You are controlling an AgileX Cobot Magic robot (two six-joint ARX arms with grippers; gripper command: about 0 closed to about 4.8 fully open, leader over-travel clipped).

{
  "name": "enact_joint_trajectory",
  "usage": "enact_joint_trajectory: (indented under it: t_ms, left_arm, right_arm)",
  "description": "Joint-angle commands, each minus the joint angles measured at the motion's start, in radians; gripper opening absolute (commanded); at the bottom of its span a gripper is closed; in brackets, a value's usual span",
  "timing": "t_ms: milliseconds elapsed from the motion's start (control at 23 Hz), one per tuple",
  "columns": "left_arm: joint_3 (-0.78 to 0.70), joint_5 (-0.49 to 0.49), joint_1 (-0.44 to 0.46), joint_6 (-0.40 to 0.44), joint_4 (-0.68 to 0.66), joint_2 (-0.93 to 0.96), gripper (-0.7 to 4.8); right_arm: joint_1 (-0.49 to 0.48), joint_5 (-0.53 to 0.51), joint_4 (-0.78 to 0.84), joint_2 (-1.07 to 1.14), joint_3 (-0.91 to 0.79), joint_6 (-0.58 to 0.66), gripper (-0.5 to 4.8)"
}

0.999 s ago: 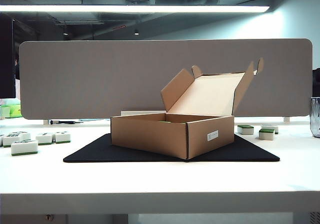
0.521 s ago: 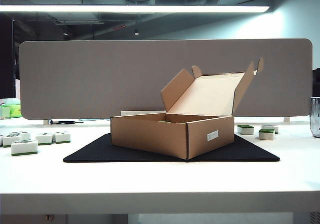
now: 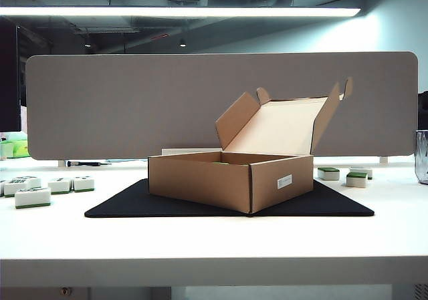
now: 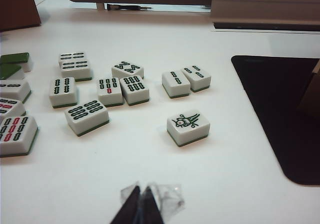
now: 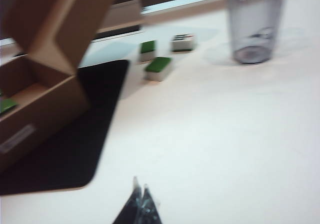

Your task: Pick up four mahjong tiles and put them into the paper box.

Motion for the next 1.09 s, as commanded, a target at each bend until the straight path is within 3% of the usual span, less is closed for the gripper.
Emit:
enact_joint_trajectory:
  t_ms: [43,478,1086]
  left_arm:
    - [0.0,0.004,-0.001,-0.003,-0.01,0.0,-0.06]
    - [0.0,0.004,-0.001,-0.003,-0.01,0.0,-0.06]
    - [0.0,0.003,-0.001,-0.003,-0.01,0.0,-0.06]
  right_arm:
    - [0.006,0.095,0.0,-0.008,-0.001,0.001,-0.01]
    - [0.004,0.088,-0.01,-0.008,-0.001,-0.081,-0.01]
    - [0.003,0.091,-0.006,-0.008,0.0,-0.081,-0.01]
